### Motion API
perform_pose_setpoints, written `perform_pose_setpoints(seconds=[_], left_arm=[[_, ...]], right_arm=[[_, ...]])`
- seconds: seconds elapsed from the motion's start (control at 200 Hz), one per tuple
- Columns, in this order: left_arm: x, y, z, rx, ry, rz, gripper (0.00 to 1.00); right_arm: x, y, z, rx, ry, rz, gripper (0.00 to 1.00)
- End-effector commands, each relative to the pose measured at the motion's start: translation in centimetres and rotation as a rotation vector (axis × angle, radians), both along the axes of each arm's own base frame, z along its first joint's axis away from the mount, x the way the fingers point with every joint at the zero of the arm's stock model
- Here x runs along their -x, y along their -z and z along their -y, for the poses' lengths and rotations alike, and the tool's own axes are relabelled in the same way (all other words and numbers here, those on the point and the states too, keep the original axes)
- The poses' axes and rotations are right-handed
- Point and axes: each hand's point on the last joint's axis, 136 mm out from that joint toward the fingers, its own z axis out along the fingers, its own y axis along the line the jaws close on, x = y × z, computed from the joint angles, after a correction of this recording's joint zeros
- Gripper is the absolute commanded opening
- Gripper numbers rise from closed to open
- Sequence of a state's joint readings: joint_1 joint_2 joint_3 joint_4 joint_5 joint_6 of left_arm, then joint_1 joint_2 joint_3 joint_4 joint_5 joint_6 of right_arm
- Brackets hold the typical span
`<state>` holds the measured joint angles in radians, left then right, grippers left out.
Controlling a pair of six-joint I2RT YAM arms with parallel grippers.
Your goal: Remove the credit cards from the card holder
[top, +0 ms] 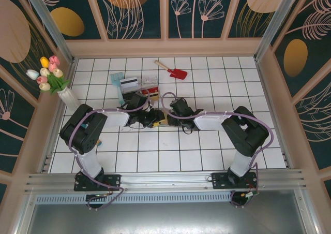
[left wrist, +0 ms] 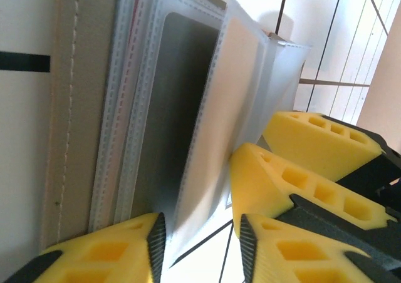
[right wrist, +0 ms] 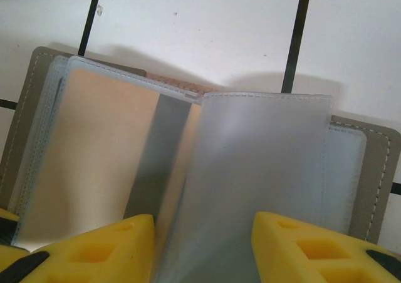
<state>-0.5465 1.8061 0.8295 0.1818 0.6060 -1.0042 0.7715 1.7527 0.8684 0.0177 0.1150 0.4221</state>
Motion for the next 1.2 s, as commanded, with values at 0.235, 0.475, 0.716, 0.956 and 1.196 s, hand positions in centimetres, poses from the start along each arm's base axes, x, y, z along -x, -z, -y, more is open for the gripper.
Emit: perform_pose_setpoints(seconds=[0.235, 0.475, 0.716, 0.956, 1.196], left_arm=[[-0.6, -1.1, 1.1, 0.021, 0.050, 0.046, 0.30], [-1.0, -2.6, 2.5, 0.097, 0.074, 0.077, 0.32], [-1.1, -4.2, 5.2, 0.136, 0.133, 0.114, 0.36], [-1.7, -4.5, 8.2, 0.121, 0.162, 0.140, 0.42], [-2.4, -5.3, 7.0, 0.068, 0.101, 0.182, 0.45]], right_arm=[[1.2, -1.3, 2.4, -0.034, 0.081, -0.109, 0.46], [-0.3, -7.5, 2.1, -0.328, 0.151, -0.068, 0.46], [-1.1, -10.0, 5.2, -0.374, 0.256, 0.003, 0.47], [-0.8, -10.0, 6.6, -0.385, 0.294, 0.001, 0.47], [-0.6, -9.7, 6.1, -0.394, 0.281, -0.025, 0.47]])
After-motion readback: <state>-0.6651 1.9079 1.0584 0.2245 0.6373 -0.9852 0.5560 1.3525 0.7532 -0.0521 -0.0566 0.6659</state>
